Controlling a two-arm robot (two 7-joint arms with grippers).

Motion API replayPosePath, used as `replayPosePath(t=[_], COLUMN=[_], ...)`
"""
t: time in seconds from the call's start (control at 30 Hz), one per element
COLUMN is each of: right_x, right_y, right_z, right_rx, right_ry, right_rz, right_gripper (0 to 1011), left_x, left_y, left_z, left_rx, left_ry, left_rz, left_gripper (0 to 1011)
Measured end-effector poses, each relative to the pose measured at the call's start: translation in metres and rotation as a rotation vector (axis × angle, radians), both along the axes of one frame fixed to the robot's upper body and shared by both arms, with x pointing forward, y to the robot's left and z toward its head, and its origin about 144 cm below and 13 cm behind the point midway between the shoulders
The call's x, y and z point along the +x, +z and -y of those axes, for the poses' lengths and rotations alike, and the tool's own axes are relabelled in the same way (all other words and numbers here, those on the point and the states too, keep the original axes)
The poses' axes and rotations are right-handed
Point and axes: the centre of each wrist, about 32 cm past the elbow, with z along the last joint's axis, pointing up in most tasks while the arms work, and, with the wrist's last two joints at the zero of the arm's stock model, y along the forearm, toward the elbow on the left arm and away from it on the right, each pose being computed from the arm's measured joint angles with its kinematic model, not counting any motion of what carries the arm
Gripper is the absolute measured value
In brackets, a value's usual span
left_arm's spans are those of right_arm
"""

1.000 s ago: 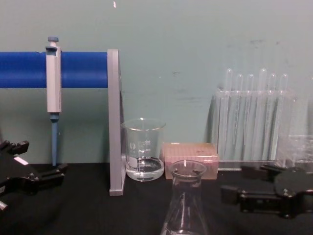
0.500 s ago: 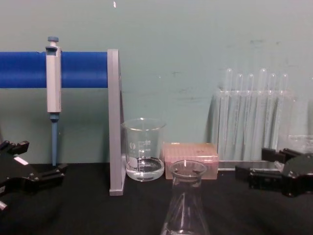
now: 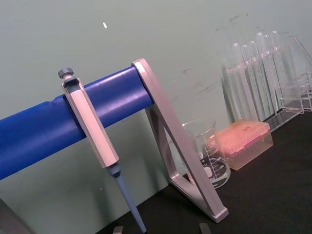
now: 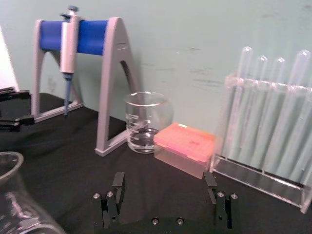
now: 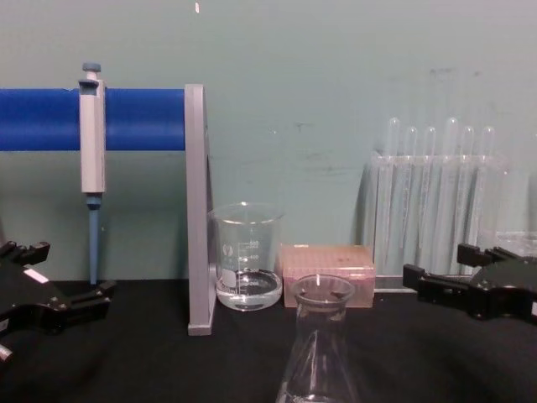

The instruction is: Grasp the erlenmeyer flask with one hand, shake it three times, then place it back.

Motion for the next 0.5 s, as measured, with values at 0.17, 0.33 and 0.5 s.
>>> replayPosePath(t=[0.17, 0.33, 0.5], right_x=[0.001, 0.000, 0.000], right_y=[-0.005, -0.009, -0.012], right_z=[-0.002, -0.003, -0.003], right_rx=[0.024, 0.031, 0.025], right_ry=[-0.044, -0.088, -0.111], right_rz=[-0.015, -0.034, -0.049], right_gripper=[1003, 1003, 1003], left_x=[0.000, 0.000, 0.000], left_y=[0.000, 0.000, 0.000], left_z=[0.000, 0.000, 0.000], left_rx=[0.000, 0.000, 0.000], left_ry=[0.000, 0.000, 0.000], left_rz=[0.000, 0.000, 0.000], left_gripper=[1001, 1001, 1001])
